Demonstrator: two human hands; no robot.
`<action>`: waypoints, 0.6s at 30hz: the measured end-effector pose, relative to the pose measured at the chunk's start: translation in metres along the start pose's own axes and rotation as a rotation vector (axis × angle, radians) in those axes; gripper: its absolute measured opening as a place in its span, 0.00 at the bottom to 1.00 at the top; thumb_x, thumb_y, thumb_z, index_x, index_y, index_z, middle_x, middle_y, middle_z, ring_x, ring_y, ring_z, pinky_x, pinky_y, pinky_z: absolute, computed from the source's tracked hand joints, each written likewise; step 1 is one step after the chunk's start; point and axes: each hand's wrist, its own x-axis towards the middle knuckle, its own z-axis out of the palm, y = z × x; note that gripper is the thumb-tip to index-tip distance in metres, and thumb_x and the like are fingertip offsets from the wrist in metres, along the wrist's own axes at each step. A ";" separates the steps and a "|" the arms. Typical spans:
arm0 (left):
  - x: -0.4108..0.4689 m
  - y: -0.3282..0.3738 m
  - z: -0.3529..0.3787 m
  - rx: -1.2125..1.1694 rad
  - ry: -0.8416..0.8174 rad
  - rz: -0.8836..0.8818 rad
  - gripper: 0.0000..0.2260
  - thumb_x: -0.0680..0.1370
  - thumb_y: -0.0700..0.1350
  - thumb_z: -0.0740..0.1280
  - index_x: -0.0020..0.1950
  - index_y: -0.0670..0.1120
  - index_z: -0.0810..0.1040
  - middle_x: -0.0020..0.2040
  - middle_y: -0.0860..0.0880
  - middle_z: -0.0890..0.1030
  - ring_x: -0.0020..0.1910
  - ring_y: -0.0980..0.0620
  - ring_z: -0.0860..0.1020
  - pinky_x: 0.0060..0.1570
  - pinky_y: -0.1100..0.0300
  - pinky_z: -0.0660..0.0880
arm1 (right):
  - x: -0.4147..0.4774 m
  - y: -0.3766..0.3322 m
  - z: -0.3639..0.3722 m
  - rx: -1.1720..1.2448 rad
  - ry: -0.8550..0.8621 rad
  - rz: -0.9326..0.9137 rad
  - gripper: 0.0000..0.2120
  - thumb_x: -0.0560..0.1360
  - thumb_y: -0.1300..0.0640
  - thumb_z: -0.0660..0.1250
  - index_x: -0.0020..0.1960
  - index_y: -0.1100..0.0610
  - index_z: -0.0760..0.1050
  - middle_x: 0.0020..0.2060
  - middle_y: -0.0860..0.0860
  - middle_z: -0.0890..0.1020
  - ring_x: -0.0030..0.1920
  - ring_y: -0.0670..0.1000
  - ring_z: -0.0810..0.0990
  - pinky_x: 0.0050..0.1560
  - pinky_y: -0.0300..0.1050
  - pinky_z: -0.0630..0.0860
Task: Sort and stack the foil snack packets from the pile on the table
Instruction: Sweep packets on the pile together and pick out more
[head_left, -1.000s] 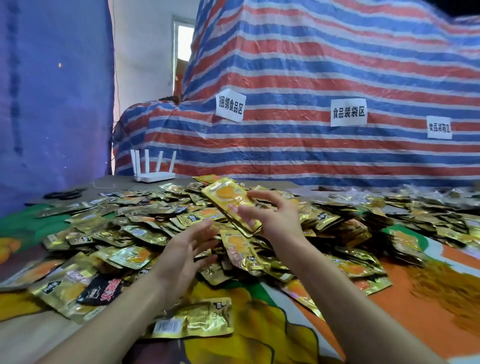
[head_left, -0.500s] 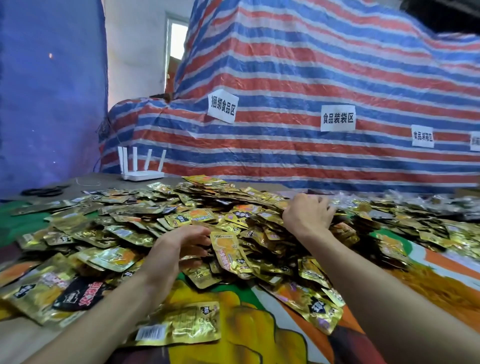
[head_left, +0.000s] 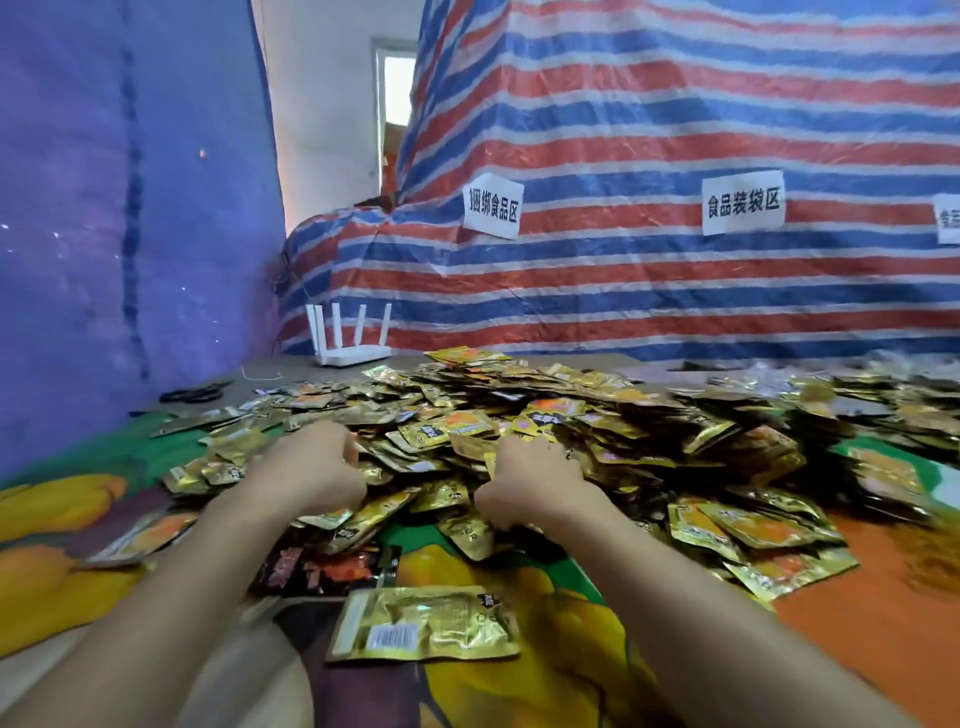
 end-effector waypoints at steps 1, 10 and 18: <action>0.000 -0.001 0.005 0.083 -0.109 -0.023 0.14 0.71 0.49 0.73 0.54 0.49 0.76 0.56 0.48 0.78 0.54 0.47 0.77 0.60 0.52 0.76 | 0.003 -0.002 0.007 0.009 -0.032 0.006 0.25 0.74 0.51 0.66 0.68 0.58 0.67 0.69 0.61 0.68 0.71 0.64 0.65 0.70 0.61 0.64; -0.012 0.001 0.049 0.260 0.059 -0.024 0.06 0.78 0.48 0.62 0.44 0.49 0.66 0.56 0.47 0.75 0.57 0.45 0.73 0.65 0.43 0.66 | 0.028 -0.007 0.030 -0.232 -0.019 -0.044 0.29 0.77 0.47 0.64 0.77 0.45 0.62 0.76 0.61 0.61 0.76 0.66 0.56 0.74 0.70 0.52; -0.017 -0.005 0.052 0.102 0.352 0.102 0.09 0.82 0.46 0.61 0.58 0.53 0.79 0.52 0.53 0.81 0.52 0.47 0.80 0.44 0.54 0.67 | 0.029 -0.003 0.036 -0.089 0.313 -0.126 0.09 0.78 0.61 0.64 0.55 0.53 0.79 0.56 0.53 0.80 0.63 0.59 0.75 0.64 0.60 0.67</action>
